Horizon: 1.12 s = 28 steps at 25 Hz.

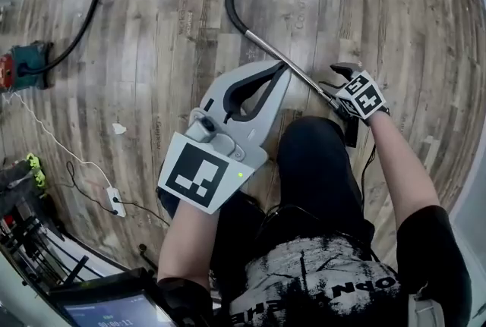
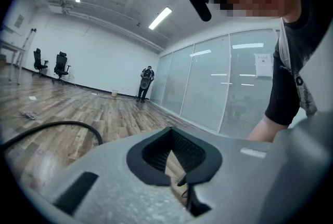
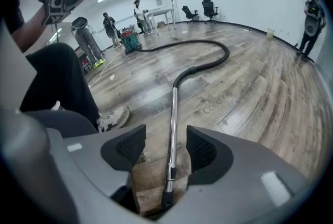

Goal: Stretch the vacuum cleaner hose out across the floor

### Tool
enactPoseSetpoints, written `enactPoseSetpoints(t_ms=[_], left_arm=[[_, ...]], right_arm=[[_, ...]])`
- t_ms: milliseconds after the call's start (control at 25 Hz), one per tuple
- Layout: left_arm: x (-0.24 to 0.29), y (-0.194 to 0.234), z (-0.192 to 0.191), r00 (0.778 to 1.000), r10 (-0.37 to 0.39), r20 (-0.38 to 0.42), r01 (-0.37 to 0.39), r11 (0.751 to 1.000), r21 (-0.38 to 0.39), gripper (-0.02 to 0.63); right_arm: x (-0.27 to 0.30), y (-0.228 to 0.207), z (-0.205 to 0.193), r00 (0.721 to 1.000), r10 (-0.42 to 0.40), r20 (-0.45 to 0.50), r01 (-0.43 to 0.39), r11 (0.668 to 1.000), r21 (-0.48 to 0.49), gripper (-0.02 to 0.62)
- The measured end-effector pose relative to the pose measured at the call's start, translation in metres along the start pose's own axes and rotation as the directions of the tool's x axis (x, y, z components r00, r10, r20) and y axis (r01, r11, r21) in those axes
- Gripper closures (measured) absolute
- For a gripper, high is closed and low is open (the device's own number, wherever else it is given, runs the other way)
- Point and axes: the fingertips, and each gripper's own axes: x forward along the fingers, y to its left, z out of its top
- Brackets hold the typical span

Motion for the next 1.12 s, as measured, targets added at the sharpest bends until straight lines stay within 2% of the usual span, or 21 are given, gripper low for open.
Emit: enactPoseSetpoints(t_ms=[200, 360, 480, 800, 960, 1080, 1120], left_arm=[[0.001, 0.004, -0.045, 0.996, 0.059, -0.061, -0.054, 0.996, 0.069, 0.606], [-0.007, 0.004, -0.082, 0.985, 0.145, -0.097, -0.139, 0.988, 0.066, 0.606], [-0.010, 0.006, -0.096, 0.975, 0.189, -0.117, -0.182, 0.981, 0.064, 0.606], [-0.026, 0.015, -0.118, 0.947, 0.273, -0.171, -0.264, 0.962, 0.072, 0.606], [-0.037, 0.017, -0.126, 0.937, 0.291, -0.191, -0.283, 0.957, 0.071, 0.606], [-0.040, 0.023, -0.128, 0.936, 0.306, -0.172, -0.302, 0.952, 0.052, 0.606], [-0.040, 0.024, -0.129, 0.937, 0.308, -0.166, -0.304, 0.951, 0.046, 0.606]], right_arm=[[0.077, -0.021, -0.053, 0.994, 0.012, -0.104, -0.017, 0.999, -0.042, 0.356], [0.137, -0.020, -0.100, 0.979, 0.034, -0.201, -0.046, 0.997, -0.059, 0.351], [0.168, -0.025, -0.123, 0.967, 0.025, -0.255, -0.040, 0.998, -0.052, 0.351], [0.215, -0.034, -0.142, 0.936, 0.015, -0.353, -0.014, 1.000, 0.006, 0.360], [0.201, -0.047, -0.152, 0.873, -0.151, -0.464, 0.142, 0.988, -0.056, 0.365], [0.219, -0.032, -0.142, 0.908, -0.131, -0.399, 0.112, 0.991, -0.070, 0.368], [0.220, -0.032, -0.141, 0.910, -0.129, -0.395, 0.111, 0.991, -0.070, 0.370]])
